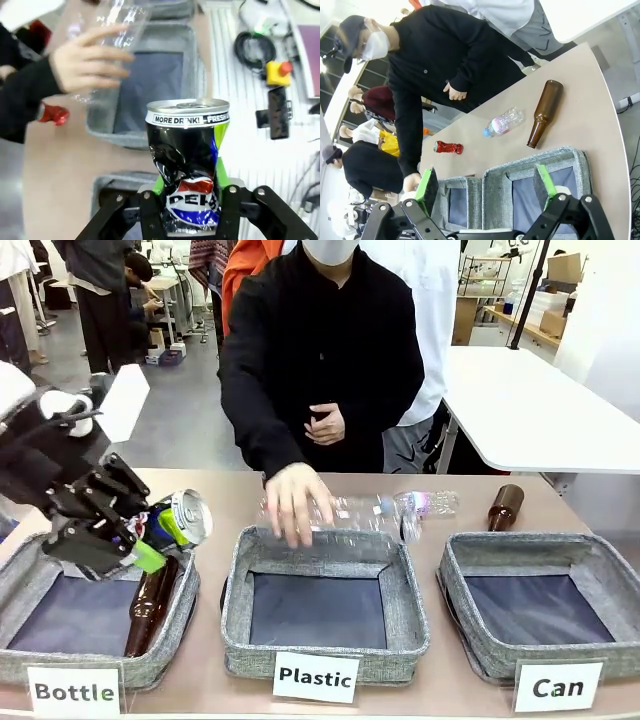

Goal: Sort the can waste into the basket.
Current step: Pick up the can waste from the table and place it in the right Fabric basket.

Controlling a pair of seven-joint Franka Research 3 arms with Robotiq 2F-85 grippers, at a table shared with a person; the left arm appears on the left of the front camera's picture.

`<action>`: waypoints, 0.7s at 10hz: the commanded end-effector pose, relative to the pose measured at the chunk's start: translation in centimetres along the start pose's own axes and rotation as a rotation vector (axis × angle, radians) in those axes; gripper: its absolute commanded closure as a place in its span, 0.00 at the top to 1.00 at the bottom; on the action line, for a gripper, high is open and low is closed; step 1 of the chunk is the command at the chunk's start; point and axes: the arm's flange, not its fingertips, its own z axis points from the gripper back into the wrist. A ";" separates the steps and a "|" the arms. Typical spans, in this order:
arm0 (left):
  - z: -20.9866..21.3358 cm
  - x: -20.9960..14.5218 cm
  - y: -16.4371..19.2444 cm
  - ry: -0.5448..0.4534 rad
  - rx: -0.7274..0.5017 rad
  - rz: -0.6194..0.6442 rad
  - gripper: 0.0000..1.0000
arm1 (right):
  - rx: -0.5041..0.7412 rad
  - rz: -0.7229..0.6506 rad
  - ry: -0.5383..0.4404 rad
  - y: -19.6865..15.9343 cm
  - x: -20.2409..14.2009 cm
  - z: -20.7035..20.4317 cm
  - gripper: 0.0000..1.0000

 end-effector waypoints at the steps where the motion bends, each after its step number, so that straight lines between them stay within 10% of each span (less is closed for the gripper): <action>1: 3.9 -5.5 1.7 -0.004 0.085 0.075 0.39 | 0.020 0.024 -0.011 -0.1 0.3 0.0 1.00; 7: 10.3 -17.6 0.9 -0.110 0.209 0.278 0.39 | 0.020 0.024 -0.011 -0.1 0.3 0.0 1.00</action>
